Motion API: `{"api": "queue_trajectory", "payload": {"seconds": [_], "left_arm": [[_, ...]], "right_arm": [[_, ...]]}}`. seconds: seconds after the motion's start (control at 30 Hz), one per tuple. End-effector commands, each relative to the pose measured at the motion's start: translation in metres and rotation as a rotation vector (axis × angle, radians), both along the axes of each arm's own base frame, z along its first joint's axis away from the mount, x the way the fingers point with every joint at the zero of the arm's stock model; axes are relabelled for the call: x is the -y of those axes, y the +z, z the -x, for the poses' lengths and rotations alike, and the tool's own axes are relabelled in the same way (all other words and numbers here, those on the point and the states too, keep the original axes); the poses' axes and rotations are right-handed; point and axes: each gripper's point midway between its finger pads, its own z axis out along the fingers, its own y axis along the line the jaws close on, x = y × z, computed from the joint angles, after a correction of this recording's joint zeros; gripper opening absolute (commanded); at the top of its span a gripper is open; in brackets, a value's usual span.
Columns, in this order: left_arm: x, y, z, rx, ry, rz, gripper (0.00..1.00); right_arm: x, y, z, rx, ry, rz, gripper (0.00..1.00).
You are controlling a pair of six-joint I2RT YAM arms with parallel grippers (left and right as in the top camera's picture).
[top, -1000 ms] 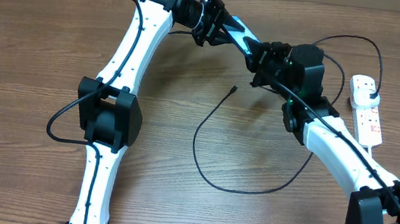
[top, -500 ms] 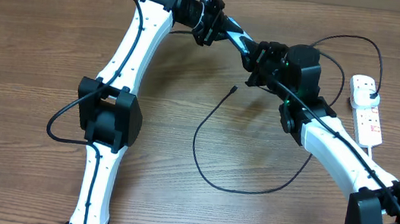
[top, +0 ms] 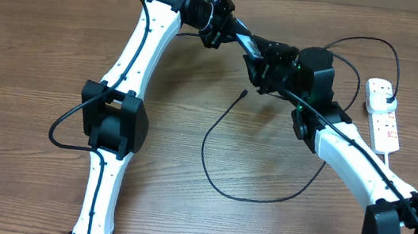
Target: Plug charger to phone and switch on socket
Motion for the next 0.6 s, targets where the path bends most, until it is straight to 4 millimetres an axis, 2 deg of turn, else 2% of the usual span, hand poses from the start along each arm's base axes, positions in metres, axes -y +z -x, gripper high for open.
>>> {"api": "queue_trajectory", "payload": {"seconds": [0.0,0.17,0.27,0.4,0.57], "left_arm": [[-0.026,0.009,-0.015,0.198,-0.072,0.001,0.04],[-0.058,0.03,-0.019,0.355,-0.157,0.119,0.04],[-0.071,0.05,-0.014,0.429,-0.209,0.242,0.04],[-0.085,0.073,-0.006,0.501,-0.254,0.382,0.04],[-0.095,0.083,-0.004,0.542,-0.261,0.417,0.04]], "right_arm": [[0.012,0.01,0.001,0.113,0.063,0.151,0.5],[0.034,-0.019,0.01,0.14,0.184,0.358,0.47],[0.04,-0.026,0.014,0.181,0.245,0.436,0.47],[0.04,-0.033,0.021,0.223,0.328,0.515,0.43],[0.048,-0.047,0.034,0.149,0.402,0.63,0.4]]}}
